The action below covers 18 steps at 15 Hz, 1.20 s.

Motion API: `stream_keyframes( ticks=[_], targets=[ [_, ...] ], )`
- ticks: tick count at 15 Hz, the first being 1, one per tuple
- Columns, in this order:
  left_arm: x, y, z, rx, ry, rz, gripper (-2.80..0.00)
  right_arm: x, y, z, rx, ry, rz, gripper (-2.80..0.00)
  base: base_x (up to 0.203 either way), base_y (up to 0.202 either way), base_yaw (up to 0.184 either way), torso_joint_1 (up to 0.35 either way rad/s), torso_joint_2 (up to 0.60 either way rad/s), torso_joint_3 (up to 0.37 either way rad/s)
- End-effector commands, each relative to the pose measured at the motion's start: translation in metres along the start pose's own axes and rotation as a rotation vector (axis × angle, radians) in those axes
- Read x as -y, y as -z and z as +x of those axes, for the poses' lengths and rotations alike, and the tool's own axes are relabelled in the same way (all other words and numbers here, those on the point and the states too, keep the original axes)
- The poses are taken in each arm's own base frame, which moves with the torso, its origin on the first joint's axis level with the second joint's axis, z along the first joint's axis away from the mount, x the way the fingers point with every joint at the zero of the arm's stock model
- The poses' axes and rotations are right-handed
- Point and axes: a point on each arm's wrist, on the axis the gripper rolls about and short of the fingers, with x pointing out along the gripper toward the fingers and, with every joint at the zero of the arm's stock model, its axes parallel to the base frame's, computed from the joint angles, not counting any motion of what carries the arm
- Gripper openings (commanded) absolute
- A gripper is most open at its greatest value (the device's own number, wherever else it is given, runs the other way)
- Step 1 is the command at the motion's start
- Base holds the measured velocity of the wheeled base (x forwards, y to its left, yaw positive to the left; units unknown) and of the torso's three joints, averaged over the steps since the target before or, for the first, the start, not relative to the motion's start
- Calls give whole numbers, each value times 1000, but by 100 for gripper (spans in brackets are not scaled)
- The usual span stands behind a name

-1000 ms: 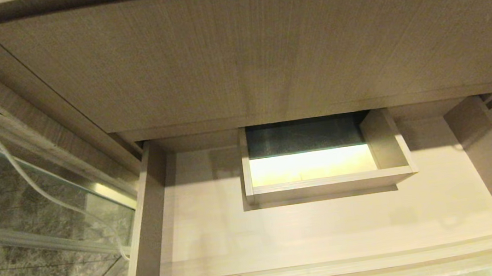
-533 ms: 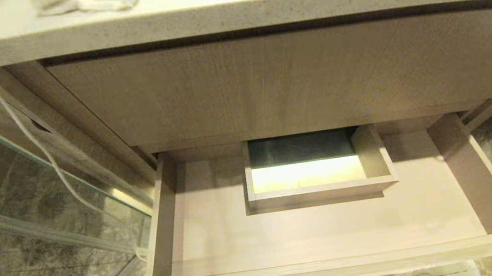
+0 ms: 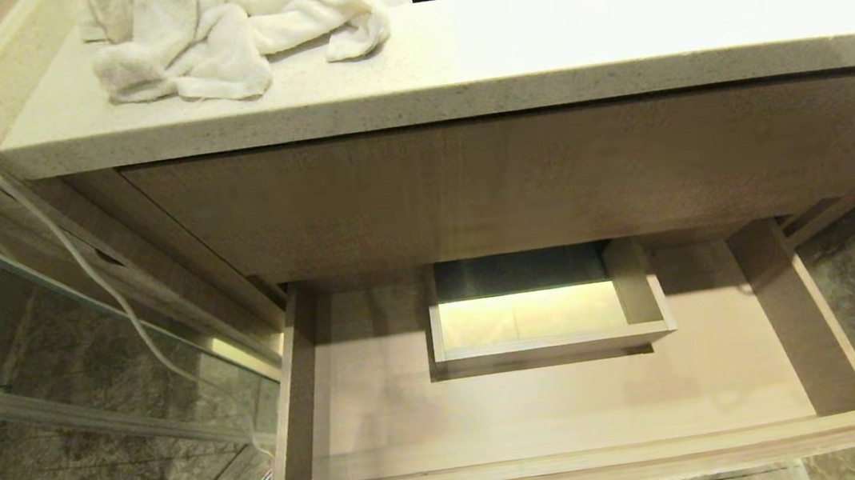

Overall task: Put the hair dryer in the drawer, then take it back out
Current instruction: Pick up the hairdryer

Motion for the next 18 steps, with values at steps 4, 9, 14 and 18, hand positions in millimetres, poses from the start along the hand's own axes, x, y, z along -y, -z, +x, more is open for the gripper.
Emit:
stream_keyframes(
  ticks=[4, 9, 14, 18],
  targets=[
    [0, 0, 0, 1, 0, 0, -280, 0, 0, 0, 1, 0, 1, -280, 0, 0, 0, 287, -535, -253],
    [0, 0, 0, 1, 0, 0, -280, 0, 0, 0, 2, -1, 12, -280, 0, 0, 0, 238, -454, -222],
    [0, 0, 0, 0, 0, 0, -280, 0, 0, 0, 1, -1, 2, -280, 0, 0, 0, 28, -43, -22],
    [0, 0, 0, 0, 0, 0, -280, 0, 0, 0, 1, -1, 0, -280, 0, 0, 0, 0, 0, 0]
  ],
)
